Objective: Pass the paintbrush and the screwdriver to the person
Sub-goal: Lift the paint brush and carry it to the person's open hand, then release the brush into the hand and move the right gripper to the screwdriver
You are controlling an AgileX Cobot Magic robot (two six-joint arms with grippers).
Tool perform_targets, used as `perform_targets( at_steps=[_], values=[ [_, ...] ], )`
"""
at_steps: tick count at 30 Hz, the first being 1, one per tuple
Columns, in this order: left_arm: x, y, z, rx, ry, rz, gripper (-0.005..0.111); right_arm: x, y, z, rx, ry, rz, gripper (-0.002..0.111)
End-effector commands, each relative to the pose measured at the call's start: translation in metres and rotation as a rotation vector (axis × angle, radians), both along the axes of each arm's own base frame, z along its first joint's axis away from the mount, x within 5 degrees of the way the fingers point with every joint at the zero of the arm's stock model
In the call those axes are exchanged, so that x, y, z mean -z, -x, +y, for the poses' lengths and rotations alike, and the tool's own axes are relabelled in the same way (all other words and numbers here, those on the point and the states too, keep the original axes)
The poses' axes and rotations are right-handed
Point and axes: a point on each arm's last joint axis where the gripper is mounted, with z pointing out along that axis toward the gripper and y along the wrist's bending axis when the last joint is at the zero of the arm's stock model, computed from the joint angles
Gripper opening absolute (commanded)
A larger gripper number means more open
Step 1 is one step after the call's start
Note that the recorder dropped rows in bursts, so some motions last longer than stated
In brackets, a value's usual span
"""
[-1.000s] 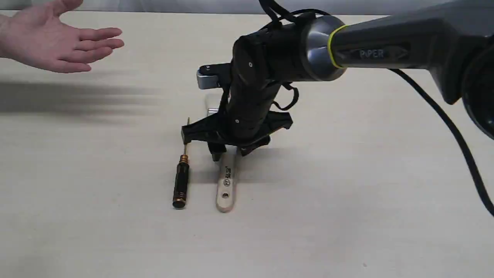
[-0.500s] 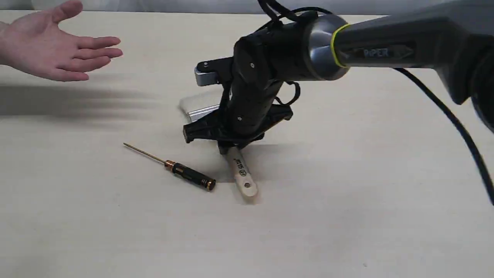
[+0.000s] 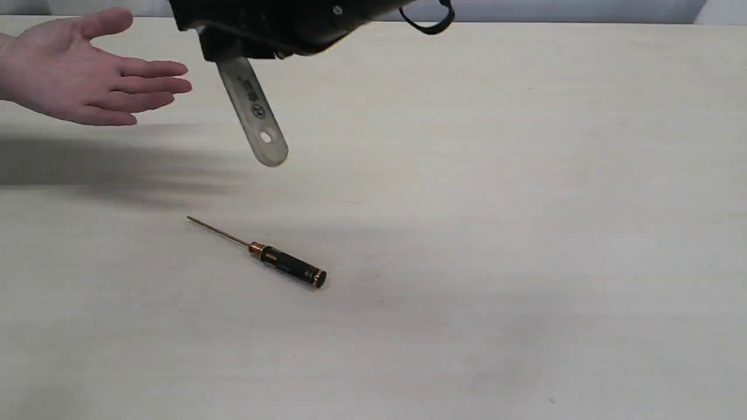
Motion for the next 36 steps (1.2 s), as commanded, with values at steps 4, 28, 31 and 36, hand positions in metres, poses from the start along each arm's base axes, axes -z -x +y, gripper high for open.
perform_targets(
  at_steps=[4,28,31,36],
  values=[
    [-0.001,0.0,0.0,0.006,0.002,-0.014,0.0,0.001,-0.013,0.045,-0.116,-0.012,-0.141,0.005],
    [0.0,0.0,0.0,0.006,0.004,-0.011,0.0,0.028,-0.05,0.05,-0.059,0.372,-0.151,0.004],
    [0.0,0.0,0.0,0.006,0.004,-0.011,0.0,0.002,-0.056,0.025,0.018,0.372,-0.158,0.004],
    [0.0,0.0,0.0,0.006,0.006,-0.011,0.0,-0.053,-0.043,-0.011,0.078,0.292,-0.272,0.004]
  ],
)
